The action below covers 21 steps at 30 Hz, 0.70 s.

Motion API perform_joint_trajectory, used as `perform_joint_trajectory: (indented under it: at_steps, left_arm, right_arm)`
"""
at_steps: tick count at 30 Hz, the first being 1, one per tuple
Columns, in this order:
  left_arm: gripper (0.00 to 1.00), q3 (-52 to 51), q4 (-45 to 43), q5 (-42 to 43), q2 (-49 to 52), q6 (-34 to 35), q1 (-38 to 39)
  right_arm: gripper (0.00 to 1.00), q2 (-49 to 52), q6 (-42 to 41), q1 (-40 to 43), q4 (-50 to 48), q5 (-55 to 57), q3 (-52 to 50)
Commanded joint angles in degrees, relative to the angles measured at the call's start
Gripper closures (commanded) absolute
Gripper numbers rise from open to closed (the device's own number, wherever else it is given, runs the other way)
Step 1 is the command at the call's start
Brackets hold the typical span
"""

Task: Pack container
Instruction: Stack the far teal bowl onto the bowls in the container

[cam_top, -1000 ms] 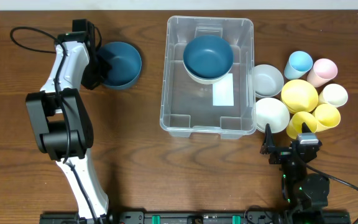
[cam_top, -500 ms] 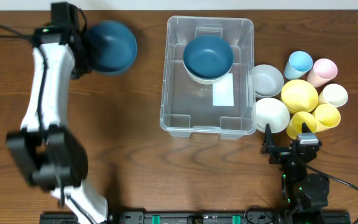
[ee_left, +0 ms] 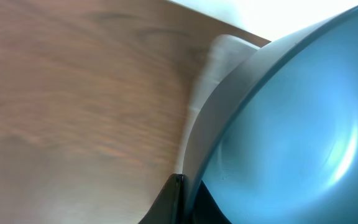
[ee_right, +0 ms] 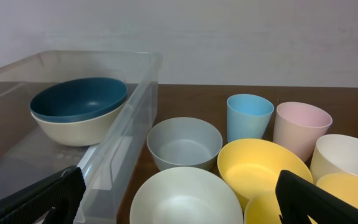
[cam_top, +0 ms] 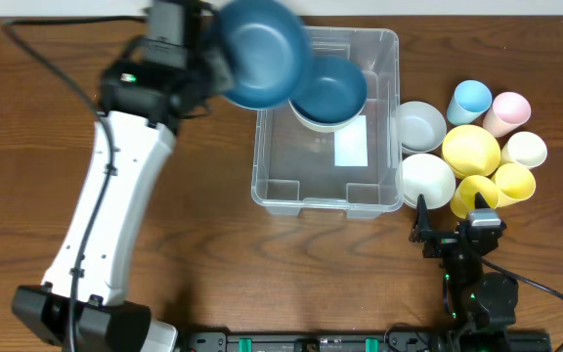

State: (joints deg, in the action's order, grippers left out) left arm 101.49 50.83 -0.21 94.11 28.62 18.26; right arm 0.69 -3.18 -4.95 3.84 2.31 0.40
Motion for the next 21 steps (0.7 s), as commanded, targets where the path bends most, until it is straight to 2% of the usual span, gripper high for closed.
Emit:
perform_joint_trajectory:
  at_steps: [1, 8, 21]
  left_arm:
    - [0.94, 0.3, -2.1, -0.2, 0.9, -0.5, 4.2]
    - [0.94, 0.3, -6.9, -0.2, 4.5, -0.5, 8.3]
    - [0.94, 0.3, -14.2, -0.2, 13.4, -0.5, 9.1]
  right_arm:
    - [0.01, -0.3, 0.7, 0.7, 0.2, 0.0, -0.1]
    - [0.01, -0.3, 0.7, 0.7, 0.2, 0.0, -0.1]
    - [0.01, -0.3, 0.7, 0.7, 0.2, 0.0, -0.1]
